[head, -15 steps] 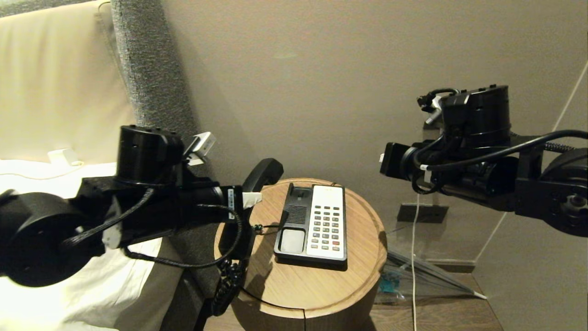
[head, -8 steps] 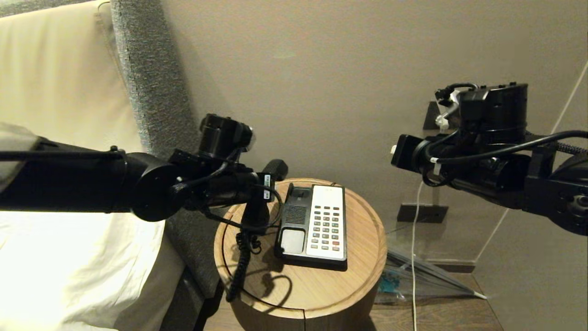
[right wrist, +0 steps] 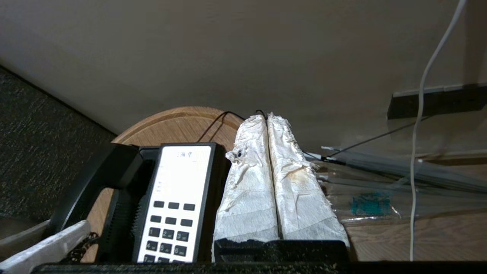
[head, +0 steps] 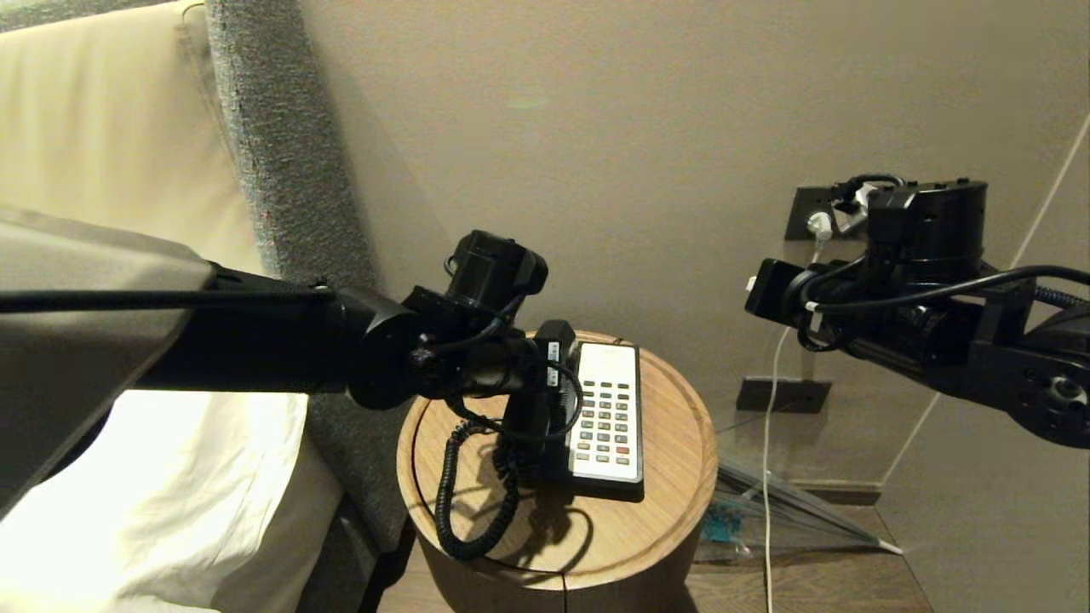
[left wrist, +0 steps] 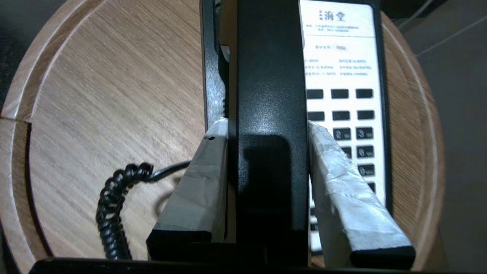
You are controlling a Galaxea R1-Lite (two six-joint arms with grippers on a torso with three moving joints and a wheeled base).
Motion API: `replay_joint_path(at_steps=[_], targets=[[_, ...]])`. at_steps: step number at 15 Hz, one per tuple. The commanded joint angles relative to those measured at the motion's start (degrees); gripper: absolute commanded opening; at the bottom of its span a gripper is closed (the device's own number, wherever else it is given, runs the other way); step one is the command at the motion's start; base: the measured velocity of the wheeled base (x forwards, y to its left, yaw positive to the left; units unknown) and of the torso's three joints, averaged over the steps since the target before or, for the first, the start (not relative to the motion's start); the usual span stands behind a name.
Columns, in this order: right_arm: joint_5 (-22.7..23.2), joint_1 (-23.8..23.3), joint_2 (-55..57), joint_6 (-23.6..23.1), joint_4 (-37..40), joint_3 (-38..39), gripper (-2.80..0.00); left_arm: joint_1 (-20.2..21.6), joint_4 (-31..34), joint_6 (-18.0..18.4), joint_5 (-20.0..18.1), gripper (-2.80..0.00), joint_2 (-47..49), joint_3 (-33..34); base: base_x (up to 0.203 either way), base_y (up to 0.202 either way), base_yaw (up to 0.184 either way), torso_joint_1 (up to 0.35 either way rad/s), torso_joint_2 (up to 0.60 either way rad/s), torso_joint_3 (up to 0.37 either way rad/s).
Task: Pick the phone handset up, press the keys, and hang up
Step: Put the handset back
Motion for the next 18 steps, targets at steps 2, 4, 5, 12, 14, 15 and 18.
replay_joint_path(at_steps=[2, 4, 5, 12, 14, 15, 18], targets=[[-0.1, -0.1, 0.5, 0.2, -0.3, 0.7, -2.80, 0.0, 0.1, 0.3, 2.9, -2.80, 3.8, -2.7, 0.000, 0.000, 0.000, 0.000, 0.00, 0.000], [0.0, -0.2, 0.6, 0.3, -1.1, 1.6, -2.80, 0.0, 0.3, 0.3, 3.1, -2.80, 4.6, -3.8, 0.000, 0.000, 0.000, 0.000, 0.00, 0.000], [0.1, -0.2, 0.8, 0.3, -1.6, 1.9, -2.80, 0.0, 0.2, 0.3, 3.2, -2.80, 5.0, -3.9, 0.000, 0.000, 0.000, 0.000, 0.00, 0.000], [0.2, -0.2, 1.0, 0.2, -2.3, 2.0, -2.80, 0.0, 0.0, 0.3, 3.1, -2.80, 6.9, -4.1, 0.000, 0.000, 0.000, 0.000, 0.00, 0.000], [0.2, -0.2, 0.9, 0.2, -2.3, 2.0, -2.80, 0.0, 0.0, 0.3, 3.2, -2.80, 7.6, -4.2, 0.000, 0.000, 0.000, 0.000, 0.00, 0.000], [0.2, -0.2, 0.9, 0.2, -2.3, 2.0, -2.80, 0.0, -0.1, 0.3, 3.2, -2.80, 7.8, -4.2, 0.000, 0.000, 0.000, 0.000, 0.00, 0.000], [0.2, -0.2, 1.0, 0.3, -2.3, 2.0, -2.80, 0.0, 0.0, 0.3, 3.1, -2.80, 8.7, -5.2, 0.000, 0.000, 0.000, 0.000, 0.00, 0.000]])
